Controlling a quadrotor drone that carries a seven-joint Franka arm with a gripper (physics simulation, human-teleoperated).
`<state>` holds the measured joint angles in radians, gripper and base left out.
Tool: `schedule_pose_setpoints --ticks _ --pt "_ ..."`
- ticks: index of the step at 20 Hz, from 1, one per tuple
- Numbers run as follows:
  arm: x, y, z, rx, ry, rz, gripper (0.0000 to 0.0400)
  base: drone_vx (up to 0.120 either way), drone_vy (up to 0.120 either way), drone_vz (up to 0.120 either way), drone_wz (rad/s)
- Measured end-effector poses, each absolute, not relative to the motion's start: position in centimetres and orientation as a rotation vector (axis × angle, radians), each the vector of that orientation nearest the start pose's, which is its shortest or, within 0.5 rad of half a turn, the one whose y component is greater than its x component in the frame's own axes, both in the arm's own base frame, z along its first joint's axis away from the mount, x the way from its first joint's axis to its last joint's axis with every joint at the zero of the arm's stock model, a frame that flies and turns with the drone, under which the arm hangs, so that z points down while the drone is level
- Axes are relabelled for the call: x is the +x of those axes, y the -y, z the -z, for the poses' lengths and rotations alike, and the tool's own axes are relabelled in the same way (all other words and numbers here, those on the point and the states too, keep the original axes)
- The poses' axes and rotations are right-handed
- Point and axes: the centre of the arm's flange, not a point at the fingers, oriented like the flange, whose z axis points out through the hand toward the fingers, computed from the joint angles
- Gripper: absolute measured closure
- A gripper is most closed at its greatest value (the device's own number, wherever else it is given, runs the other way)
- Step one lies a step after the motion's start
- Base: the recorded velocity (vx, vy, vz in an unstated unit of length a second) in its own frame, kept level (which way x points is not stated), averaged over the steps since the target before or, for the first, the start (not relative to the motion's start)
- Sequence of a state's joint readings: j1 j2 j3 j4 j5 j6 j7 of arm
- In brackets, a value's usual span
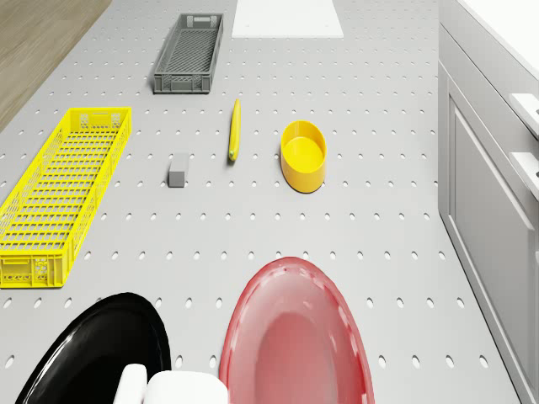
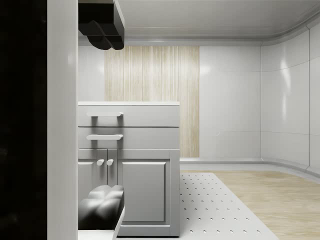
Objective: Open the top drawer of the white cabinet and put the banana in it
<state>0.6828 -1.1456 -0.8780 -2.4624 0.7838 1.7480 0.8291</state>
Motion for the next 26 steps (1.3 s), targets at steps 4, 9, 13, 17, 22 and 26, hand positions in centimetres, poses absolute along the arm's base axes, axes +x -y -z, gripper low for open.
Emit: schedule_pose_setpoints --ticks 4,9,13,17,22,26 --pt "30.67 9.97 -59.10 -1.484 -0.613 -0.613 0.0000 0.120 -0.120 0.000 0.000" --pt "30.67 9.97 -59.10 -1.484 -0.613 -0.613 0.0000 0.120 -0.120 0.000 0.000" --pt "30.67 9.97 -59.10 -1.484 -0.613 -0.613 0.0000 0.120 -0.120 0.000 0.000" --pt "30.67 9.97 -59.10 -1.484 -0.613 -0.613 0.0000 0.120 -0.120 0.000 0.000" --pt "30.67 9.97 -59.10 -1.484 -0.613 -0.613 0.0000 0.112 -0.080 0.000 0.000" --pt "30.67 9.98 -59.10 -1.484 -0.613 -0.613 0.0000 0.000 0.000 0.000 0.000"
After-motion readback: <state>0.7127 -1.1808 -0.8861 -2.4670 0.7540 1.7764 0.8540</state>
